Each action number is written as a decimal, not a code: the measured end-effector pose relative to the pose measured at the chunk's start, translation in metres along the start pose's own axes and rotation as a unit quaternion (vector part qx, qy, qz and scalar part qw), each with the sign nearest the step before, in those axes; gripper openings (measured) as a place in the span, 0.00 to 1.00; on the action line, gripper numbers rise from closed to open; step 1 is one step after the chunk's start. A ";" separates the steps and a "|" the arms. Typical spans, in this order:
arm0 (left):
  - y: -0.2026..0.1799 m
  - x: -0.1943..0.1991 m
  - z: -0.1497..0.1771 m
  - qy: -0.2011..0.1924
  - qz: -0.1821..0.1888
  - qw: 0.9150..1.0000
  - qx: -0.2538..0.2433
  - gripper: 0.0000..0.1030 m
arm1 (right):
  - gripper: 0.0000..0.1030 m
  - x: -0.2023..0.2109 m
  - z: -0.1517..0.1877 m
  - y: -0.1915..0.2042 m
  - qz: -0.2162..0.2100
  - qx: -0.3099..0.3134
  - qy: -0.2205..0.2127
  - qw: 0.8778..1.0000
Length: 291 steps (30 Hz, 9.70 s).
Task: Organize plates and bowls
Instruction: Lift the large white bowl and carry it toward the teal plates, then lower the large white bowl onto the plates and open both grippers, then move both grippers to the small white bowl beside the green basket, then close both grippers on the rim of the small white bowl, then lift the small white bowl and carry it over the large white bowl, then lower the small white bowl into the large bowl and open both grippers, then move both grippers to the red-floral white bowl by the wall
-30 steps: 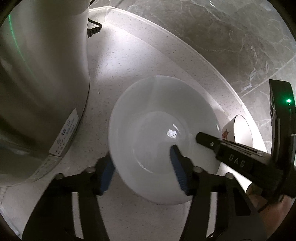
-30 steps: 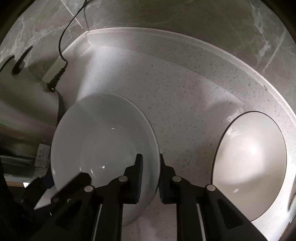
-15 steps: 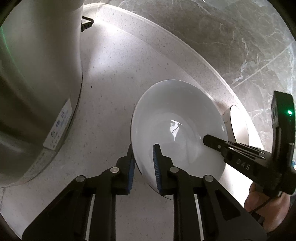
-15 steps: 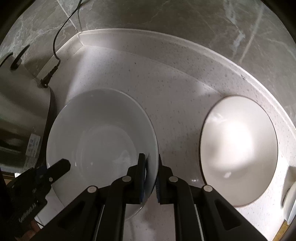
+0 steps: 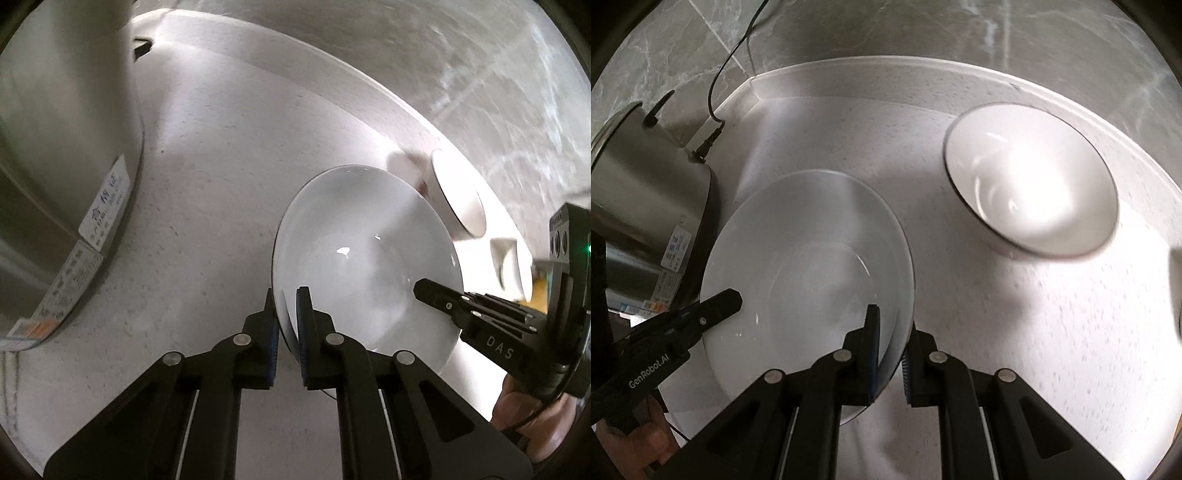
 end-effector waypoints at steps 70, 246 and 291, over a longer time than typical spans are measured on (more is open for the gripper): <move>-0.428 0.048 -0.021 -0.033 0.095 0.887 -0.451 0.97 | 0.77 0.261 0.080 -0.250 0.106 -0.310 -0.267 0.906; -0.129 0.074 0.045 0.026 0.202 0.961 -0.189 0.97 | 0.41 0.147 0.083 -0.114 0.031 -0.185 -0.144 0.972; -0.150 -0.080 -0.149 0.076 0.027 0.967 -0.242 0.08 | 0.26 0.054 -0.083 -0.163 -0.085 -0.217 -0.038 0.972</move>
Point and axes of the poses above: each gripper's, at about its wrist camera, not at the fingertips, and x roughly against the way its jaws point, y to its left, z to its underside, the point moved 9 cm from there along -x, roughly the way its jaws point, and after that the axes turned 14 degrees about -z, right-handed, at the moved point
